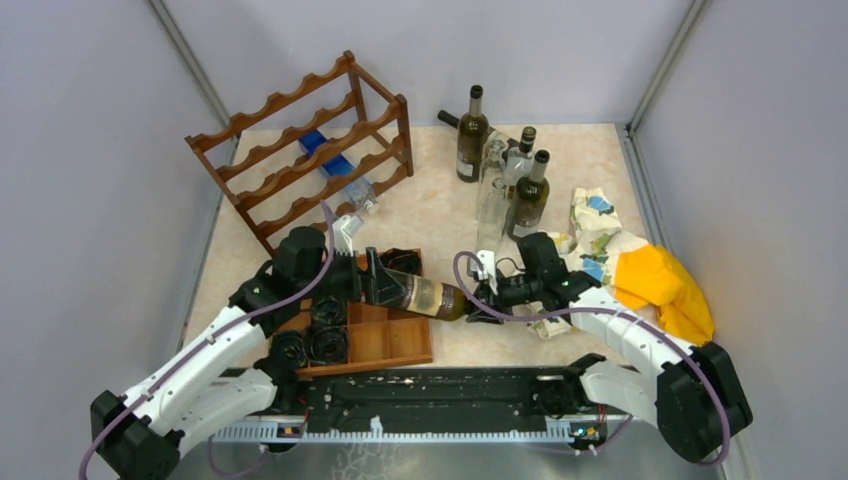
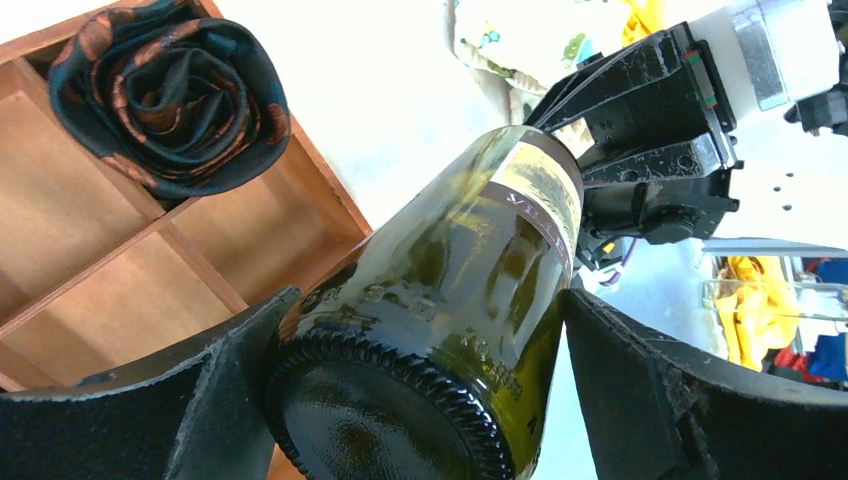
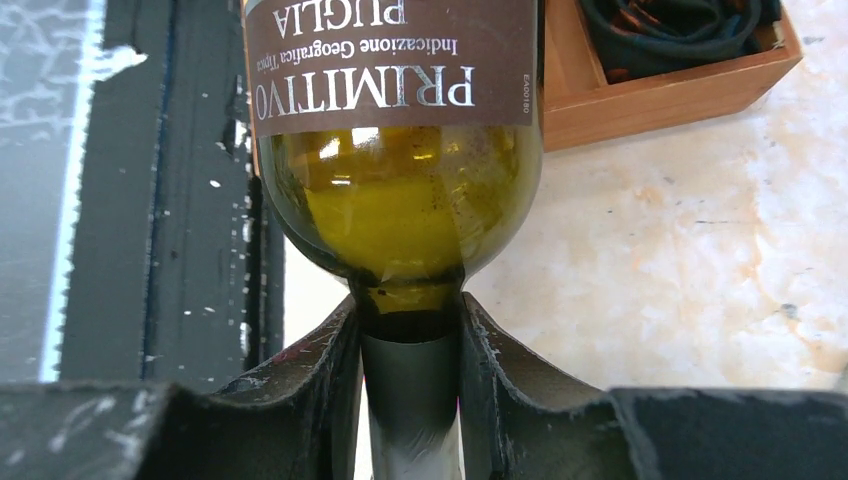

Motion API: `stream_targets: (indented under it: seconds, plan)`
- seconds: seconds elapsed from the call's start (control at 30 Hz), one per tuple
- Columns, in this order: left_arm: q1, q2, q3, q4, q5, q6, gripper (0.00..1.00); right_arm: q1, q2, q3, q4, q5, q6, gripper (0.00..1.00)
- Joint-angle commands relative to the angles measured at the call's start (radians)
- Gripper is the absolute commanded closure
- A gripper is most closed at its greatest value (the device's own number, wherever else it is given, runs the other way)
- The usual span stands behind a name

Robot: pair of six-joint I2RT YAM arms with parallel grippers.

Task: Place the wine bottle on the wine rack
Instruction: Pick up the wine bottle from the center of the board.

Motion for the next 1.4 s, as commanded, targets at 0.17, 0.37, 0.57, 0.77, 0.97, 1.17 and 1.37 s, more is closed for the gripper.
stream_targets:
  seconds: [0.17, 0.37, 0.57, 0.77, 0.97, 1.17, 1.37]
  plan:
    - [0.049, 0.02, -0.043, 0.166, 0.164, -0.012, 0.02, -0.029, -0.111, 0.014, 0.035, -0.189, 0.094, 1.0]
    - [0.128, 0.019, -0.09, 0.311, 0.331, -0.126, 0.02, -0.032, -0.142, 0.024, 0.082, -0.216, 0.156, 1.0]
    - [0.235, 0.033, -0.168, 0.603, 0.545, -0.378, 0.02, -0.032, -0.199, 0.006, 0.156, -0.221, 0.243, 1.0]
    - [0.253, 0.085, -0.129, 0.601, 0.587, -0.425, 0.02, -0.041, -0.21, -0.005, 0.208, -0.187, 0.309, 1.0]
    - [0.285, 0.115, -0.1, 0.405, 0.401, -0.369, 0.02, -0.06, -0.198, -0.031, 0.307, -0.156, 0.478, 1.0]
    - [0.289, 0.114, -0.164, 0.483, 0.228, -0.483, 0.02, -0.072, -0.177, -0.044, 0.358, -0.147, 0.593, 1.0]
    - [0.289, 0.12, -0.142, 0.426, 0.081, -0.466, 0.02, -0.085, -0.15, -0.052, 0.407, -0.175, 0.699, 1.0]
